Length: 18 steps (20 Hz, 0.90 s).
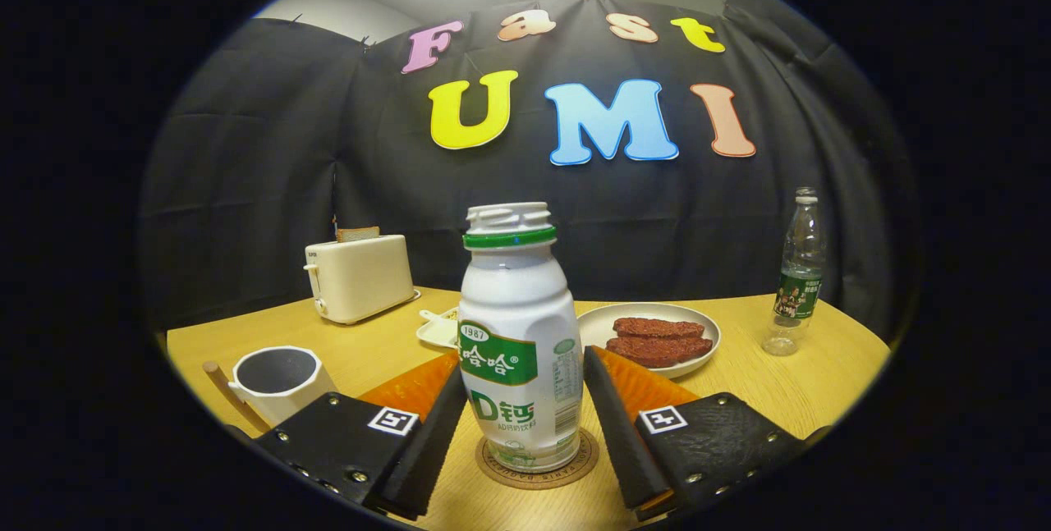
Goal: Take the bottle from table, then pour the juice into the cup, finally place the bottle on the coaster
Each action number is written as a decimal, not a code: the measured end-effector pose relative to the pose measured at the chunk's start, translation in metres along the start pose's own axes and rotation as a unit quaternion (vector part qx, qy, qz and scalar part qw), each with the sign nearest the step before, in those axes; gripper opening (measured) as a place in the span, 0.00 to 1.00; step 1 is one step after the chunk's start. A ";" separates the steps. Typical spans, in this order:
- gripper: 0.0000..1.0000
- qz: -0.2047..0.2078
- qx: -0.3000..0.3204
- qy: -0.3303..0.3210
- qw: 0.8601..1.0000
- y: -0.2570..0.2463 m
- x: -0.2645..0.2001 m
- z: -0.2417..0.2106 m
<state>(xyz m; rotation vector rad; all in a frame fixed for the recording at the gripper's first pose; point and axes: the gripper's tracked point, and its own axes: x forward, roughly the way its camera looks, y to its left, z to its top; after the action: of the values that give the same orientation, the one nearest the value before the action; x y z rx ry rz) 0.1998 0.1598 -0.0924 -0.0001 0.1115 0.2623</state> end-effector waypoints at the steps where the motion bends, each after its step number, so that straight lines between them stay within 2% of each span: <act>1: 0.86 -0.004 0.000 -0.001 1.000 -0.001 -0.001 0.001; 2: 0.92 -0.007 0.001 -0.005 1.000 -0.002 -0.003 0.005; 8: 0.92 -0.019 -0.001 -0.030 0.999 -0.003 -0.028 0.035; 13: 0.92 -0.054 -0.025 -0.072 0.996 -0.011 -0.075 0.088; 18: 0.92 -0.065 -0.020 -0.080 0.994 -0.011 -0.112 0.139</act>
<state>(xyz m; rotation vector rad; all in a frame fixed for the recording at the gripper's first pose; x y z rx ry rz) 0.1104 0.1227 0.0577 -0.0265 -0.0529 0.1335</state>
